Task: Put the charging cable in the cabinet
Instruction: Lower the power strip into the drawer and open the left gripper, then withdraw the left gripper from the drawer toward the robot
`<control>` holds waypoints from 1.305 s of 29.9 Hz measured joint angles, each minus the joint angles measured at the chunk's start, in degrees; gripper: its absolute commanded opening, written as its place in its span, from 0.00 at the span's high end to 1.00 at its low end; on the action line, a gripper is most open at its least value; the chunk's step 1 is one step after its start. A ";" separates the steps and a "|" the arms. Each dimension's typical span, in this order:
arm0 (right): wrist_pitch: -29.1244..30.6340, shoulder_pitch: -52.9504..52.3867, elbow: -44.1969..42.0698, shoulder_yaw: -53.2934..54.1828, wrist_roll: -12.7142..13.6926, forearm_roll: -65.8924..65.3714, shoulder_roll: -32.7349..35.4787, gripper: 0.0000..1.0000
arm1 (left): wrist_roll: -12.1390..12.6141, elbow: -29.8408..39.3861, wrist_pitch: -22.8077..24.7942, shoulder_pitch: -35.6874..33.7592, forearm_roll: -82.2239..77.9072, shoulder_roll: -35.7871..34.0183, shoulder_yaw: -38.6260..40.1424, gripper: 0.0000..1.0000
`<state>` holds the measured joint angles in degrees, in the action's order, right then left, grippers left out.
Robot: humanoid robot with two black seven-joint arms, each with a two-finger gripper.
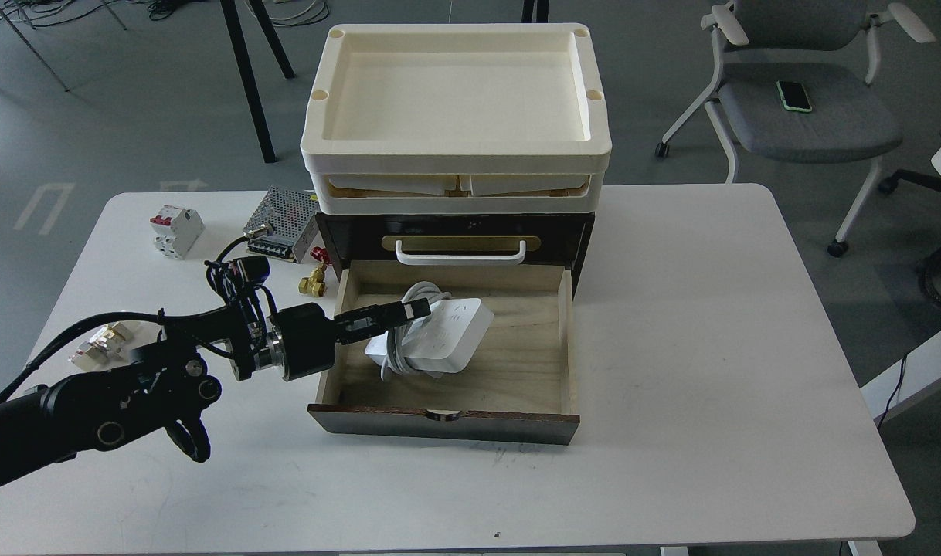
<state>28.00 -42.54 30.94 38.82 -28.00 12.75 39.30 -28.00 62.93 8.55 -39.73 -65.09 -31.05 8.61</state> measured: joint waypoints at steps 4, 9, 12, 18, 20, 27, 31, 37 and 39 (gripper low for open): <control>0.00 0.22 0.00 0.03 0.00 0.00 -0.02 0.00 | -0.04 -3.18 -0.24 1.09 0.71 1.84 0.10 0.84; 0.00 0.33 0.16 0.04 0.00 0.00 -0.02 0.00 | -0.03 -5.15 -0.81 1.48 3.28 4.74 0.10 0.18; 0.00 0.35 0.24 0.06 0.00 0.06 -0.02 0.00 | -0.02 -4.94 -0.83 1.53 3.87 5.27 0.22 0.10; 0.00 0.36 0.21 0.12 0.00 0.09 -0.02 0.00 | 0.00 -4.30 -0.24 1.60 4.13 5.45 1.32 0.02; 0.00 0.36 0.19 0.12 0.00 0.09 -0.02 0.00 | 0.00 -4.28 -0.18 1.90 4.78 4.74 1.43 0.02; 0.00 0.36 0.48 -0.90 0.00 -0.16 -0.11 0.00 | 0.02 -1.75 7.74 3.09 8.16 -5.32 3.19 0.02; 0.00 -0.02 1.50 -2.57 0.00 -0.94 -0.23 0.00 | 0.02 -0.56 17.41 4.73 13.24 -11.08 9.70 0.02; 0.00 -1.05 5.40 -3.10 0.00 -1.35 -0.37 0.00 | 0.01 -1.29 19.43 7.39 28.18 -13.10 25.58 0.02; 0.00 -1.06 7.02 -1.28 0.00 -1.28 -0.40 0.00 | 0.01 -2.85 19.44 7.42 34.66 -13.11 30.21 0.02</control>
<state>28.00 -43.60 37.96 37.54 -28.00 11.47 38.90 -27.98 60.09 28.00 -32.32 -30.43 -44.16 38.82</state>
